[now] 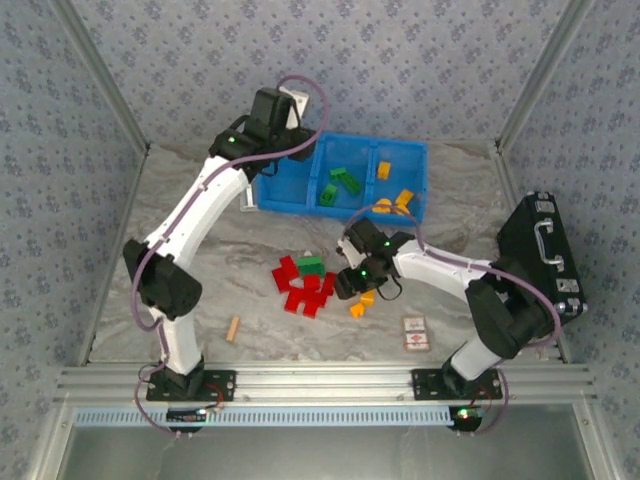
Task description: Sort the legos into containers by color
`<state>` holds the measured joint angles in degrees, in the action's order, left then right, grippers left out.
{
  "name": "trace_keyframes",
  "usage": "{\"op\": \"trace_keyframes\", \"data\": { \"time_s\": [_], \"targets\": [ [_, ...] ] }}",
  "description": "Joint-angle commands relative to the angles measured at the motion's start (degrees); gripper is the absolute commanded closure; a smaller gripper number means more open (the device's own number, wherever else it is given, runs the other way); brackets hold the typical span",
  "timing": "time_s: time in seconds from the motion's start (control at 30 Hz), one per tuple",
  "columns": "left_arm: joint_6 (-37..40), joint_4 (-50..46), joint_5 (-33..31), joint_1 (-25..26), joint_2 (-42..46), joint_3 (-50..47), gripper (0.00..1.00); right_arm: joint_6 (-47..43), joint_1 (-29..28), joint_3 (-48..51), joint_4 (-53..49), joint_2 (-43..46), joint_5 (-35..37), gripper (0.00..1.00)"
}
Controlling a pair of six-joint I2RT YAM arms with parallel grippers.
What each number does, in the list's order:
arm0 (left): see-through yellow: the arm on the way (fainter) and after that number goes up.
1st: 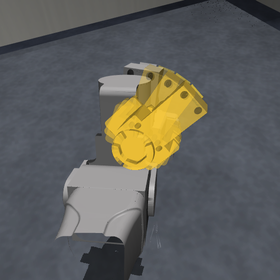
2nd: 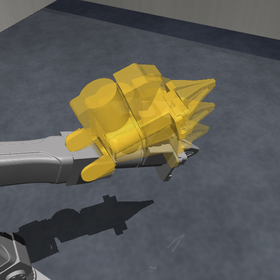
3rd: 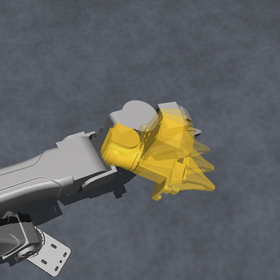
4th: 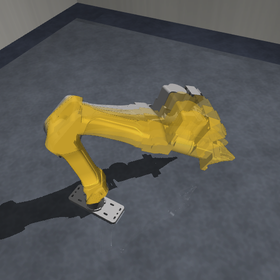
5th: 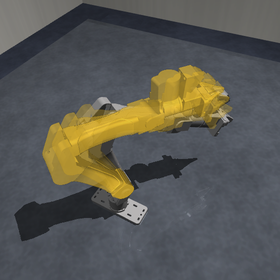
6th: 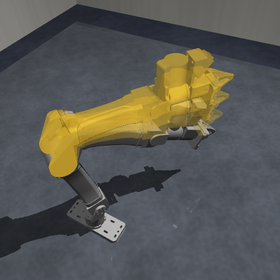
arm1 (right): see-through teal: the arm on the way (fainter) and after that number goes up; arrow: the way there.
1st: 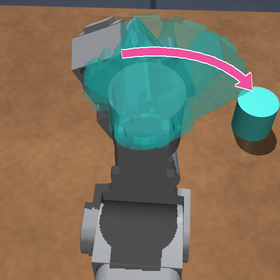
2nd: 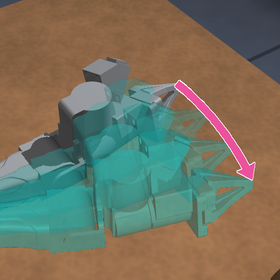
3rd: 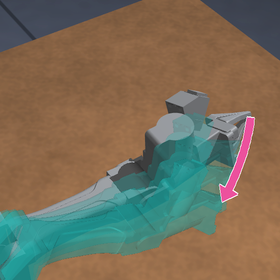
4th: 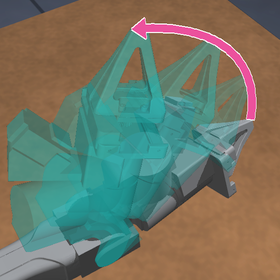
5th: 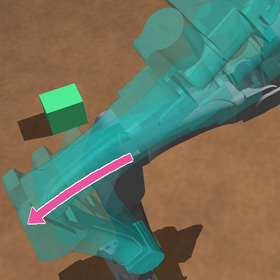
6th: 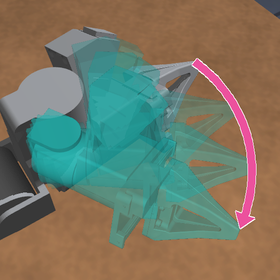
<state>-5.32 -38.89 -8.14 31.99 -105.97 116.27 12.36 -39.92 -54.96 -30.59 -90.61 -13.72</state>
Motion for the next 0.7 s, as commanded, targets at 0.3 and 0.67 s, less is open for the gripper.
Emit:
{"op": "trace_keyframes", "data": {
  "time_s": [0.3,0.67],
  "targets": [
    [3.0,0.3,-4.3,-0.1,6.6,-5.7,0.48,-4.9,-2.3,-2.4,-2.2,1.9,5.1,0.40],
    [2.2,-2.0,-0.1,-0.3,12.5,-10.2,0.46,-9.7,0.6,-3.0,-1.3,0.7,4.4,0.22]
  ]
}}
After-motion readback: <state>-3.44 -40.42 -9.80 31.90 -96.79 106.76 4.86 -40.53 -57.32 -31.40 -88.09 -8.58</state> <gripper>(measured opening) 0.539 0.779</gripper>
